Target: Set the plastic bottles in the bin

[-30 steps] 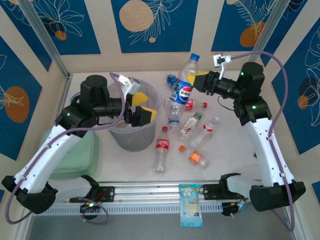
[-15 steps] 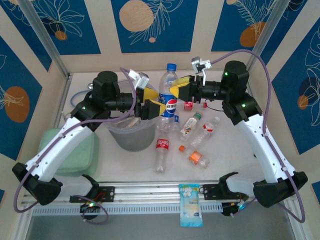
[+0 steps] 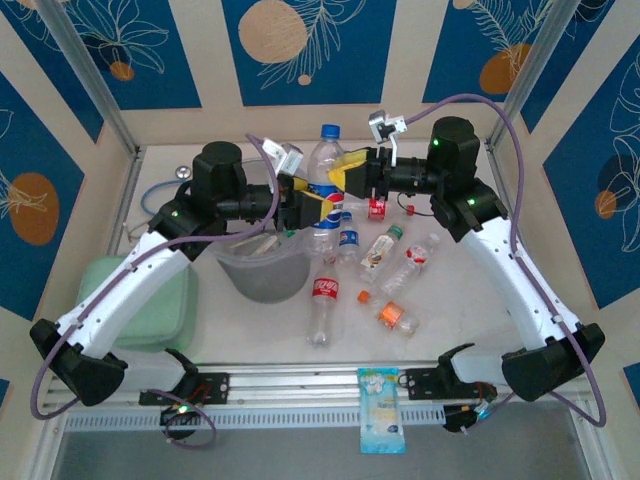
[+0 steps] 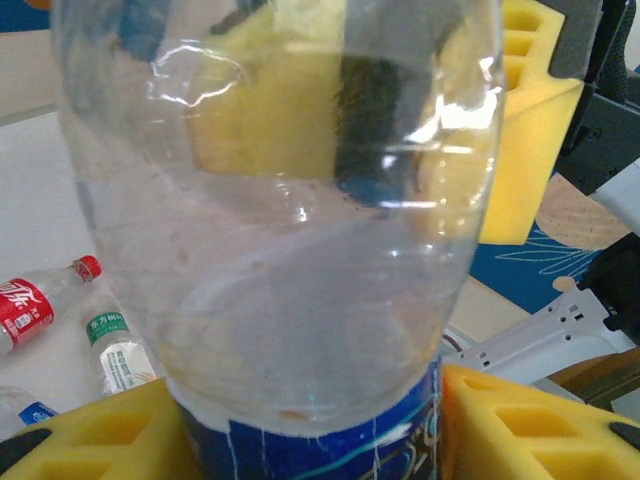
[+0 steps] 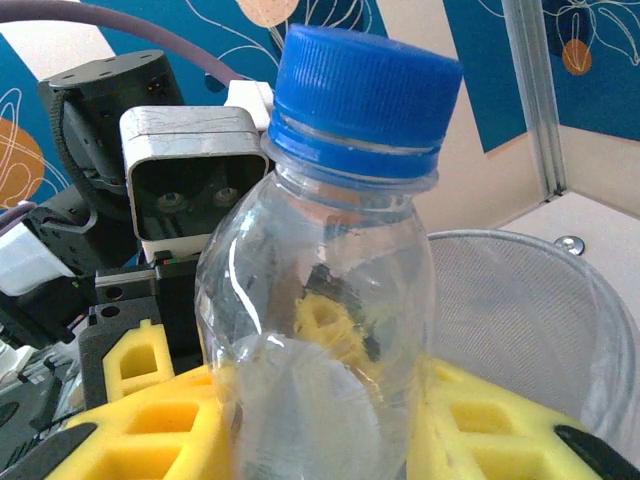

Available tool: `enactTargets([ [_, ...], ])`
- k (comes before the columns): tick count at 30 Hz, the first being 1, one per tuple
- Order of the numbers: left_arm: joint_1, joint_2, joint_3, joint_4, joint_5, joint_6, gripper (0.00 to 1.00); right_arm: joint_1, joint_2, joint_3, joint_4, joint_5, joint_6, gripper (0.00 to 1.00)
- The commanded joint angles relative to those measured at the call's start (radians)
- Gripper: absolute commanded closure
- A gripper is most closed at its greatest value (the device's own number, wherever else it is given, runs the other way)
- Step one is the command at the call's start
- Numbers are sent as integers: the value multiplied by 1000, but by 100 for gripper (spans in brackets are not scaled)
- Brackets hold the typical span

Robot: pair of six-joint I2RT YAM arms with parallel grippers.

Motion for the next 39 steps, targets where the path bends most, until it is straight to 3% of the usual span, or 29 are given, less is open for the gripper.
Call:
enactTargets([
  [1, -8, 3, 33, 9, -20, 6, 48, 4, -6, 16, -3, 57, 4, 67],
  [6, -5, 16, 74, -4, -49, 15, 55, 1, -33, -11, 12, 122, 27, 28],
  [12, 8, 33, 183, -76, -94, 50, 61, -54, -171, -166, 64, 346, 201, 15],
  [15, 22, 38, 269, -169, -139, 93, 62, -101, -265, -299, 130, 472, 362, 14],
  [18, 46, 49, 375, -336, -234, 164, 62, -121, -354, -402, 29, 671, 571, 14],
  [20, 57, 59, 446, -467, -334, 233, 64, -119, -401, -469, 19, 717, 640, 14],
  [22, 77, 63, 486, -557, -417, 277, 70, -117, -416, -509, 83, 702, 647, 14],
  [26, 112, 68, 510, -673, -559, 339, 87, -85, -374, -464, 50, 682, 618, 14],
  [32, 117, 108, 486, -821, -687, 402, 95, -22, -231, -351, -55, 630, 556, 12],
  [36, 117, 85, 396, -845, -762, 449, 100, 6, -118, -251, -122, 509, 516, 21],
  [39, 117, 66, 330, -838, -737, 458, 100, 27, -26, -184, -141, 400, 506, 31],
])
